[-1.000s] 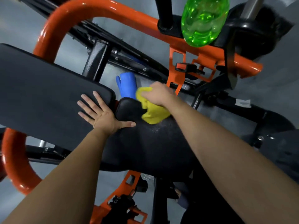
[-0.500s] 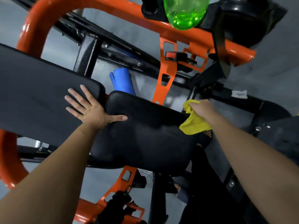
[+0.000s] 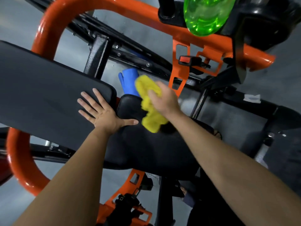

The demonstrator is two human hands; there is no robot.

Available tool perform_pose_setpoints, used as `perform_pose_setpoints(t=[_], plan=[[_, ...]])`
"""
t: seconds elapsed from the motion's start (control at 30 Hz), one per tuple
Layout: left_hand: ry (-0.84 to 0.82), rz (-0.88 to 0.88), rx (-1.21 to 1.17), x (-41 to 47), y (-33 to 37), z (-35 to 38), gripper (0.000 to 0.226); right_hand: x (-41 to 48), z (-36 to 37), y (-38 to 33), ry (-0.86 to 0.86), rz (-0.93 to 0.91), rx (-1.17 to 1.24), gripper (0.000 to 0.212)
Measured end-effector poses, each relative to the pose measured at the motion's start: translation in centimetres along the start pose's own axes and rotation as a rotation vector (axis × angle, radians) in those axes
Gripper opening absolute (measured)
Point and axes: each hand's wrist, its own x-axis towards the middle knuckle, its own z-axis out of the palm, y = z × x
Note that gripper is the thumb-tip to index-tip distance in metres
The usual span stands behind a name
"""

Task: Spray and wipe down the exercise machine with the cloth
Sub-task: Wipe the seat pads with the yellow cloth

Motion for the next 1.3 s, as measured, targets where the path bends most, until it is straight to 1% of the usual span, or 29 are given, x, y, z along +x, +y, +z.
perform_pose_setpoints(t=[0.07,0.13,0.17,0.23,0.3,0.37,0.4,0.43,0.5,0.6,0.67,0.77,0.83,0.9,0.97,1.03,1.07,1.13,1.17,1.2,1.3], plan=[[-0.002,-0.007,0.001,0.1,0.0,0.0,0.185,2.3,3.0,-5.0,-0.135,-0.065,0.039,0.045],[0.010,-0.019,0.012,0.1,0.1,0.0,0.183,4.1,4.8,-7.8,-0.248,-0.103,0.019,0.041],[0.017,-0.020,0.016,0.0,0.1,-0.1,0.183,4.5,5.1,-8.3,-0.275,-0.113,-0.024,0.041],[0.024,-0.018,0.014,0.1,0.1,0.0,0.183,5.1,5.1,-7.9,-0.291,-0.107,-0.042,0.042],[0.015,-0.021,0.001,0.0,0.1,0.0,0.184,5.2,3.9,-6.4,-0.319,-0.083,0.042,0.041],[0.005,-0.016,-0.007,-0.1,0.1,-0.2,0.186,5.1,1.3,-4.0,-0.357,-0.036,0.073,0.043],[0.001,-0.013,-0.012,-0.2,0.1,-0.3,0.185,4.9,-0.3,-2.2,-0.366,-0.013,0.051,0.041],[0.001,-0.009,-0.018,-0.3,0.1,-0.3,0.185,4.4,-2.2,-0.1,-0.370,0.021,0.007,0.039],[0.007,0.000,-0.024,-0.3,0.1,-0.3,0.184,3.1,-5.8,5.1,-0.341,0.150,-0.105,0.037],[0.009,-0.007,-0.028,-0.2,0.0,-0.2,0.184,1.3,-10.4,12.1,-0.212,0.416,-0.147,0.034],[0.011,-0.007,-0.023,-0.3,0.1,-0.2,0.184,-0.3,-12.4,15.1,-0.122,0.526,-0.078,0.032],[0.035,-0.007,-0.011,-0.3,0.0,0.0,0.184,-1.7,-13.7,17.9,-0.040,0.598,0.043,0.027],[0.047,-0.013,0.007,-0.3,0.3,0.3,0.184,-1.8,-14.3,19.0,-0.041,0.676,0.181,0.024],[0.056,-0.037,0.018,-0.3,0.3,0.2,0.185,-1.4,-14.7,19.9,-0.052,0.790,0.310,0.026],[0.058,-0.040,0.029,-0.3,0.5,0.3,0.185,-1.6,-14.9,19.9,-0.070,0.859,0.394,0.021],[0.052,-0.051,0.032,-0.2,0.6,0.3,0.186,-1.3,-14.3,19.1,-0.075,0.835,0.386,0.022],[0.048,-0.056,0.030,-0.2,0.7,0.2,0.186,-0.9,-13.8,18.6,-0.065,0.788,0.318,0.021],[0.034,-0.054,0.025,-0.4,0.6,0.2,0.186,-0.3,-12.6,16.0,-0.034,0.664,0.092,0.018],[0.028,-0.050,0.021,-0.4,0.7,0.1,0.186,0.1,-11.8,14.3,-0.020,0.604,0.035,0.018],[0.026,-0.046,0.017,-0.4,0.6,0.0,0.186,0.5,-10.7,12.2,-0.047,0.542,0.019,0.019],[0.027,-0.028,0.008,-0.2,0.4,0.1,0.185,2.3,-6.1,5.0,-0.214,0.289,-0.075,0.019]])
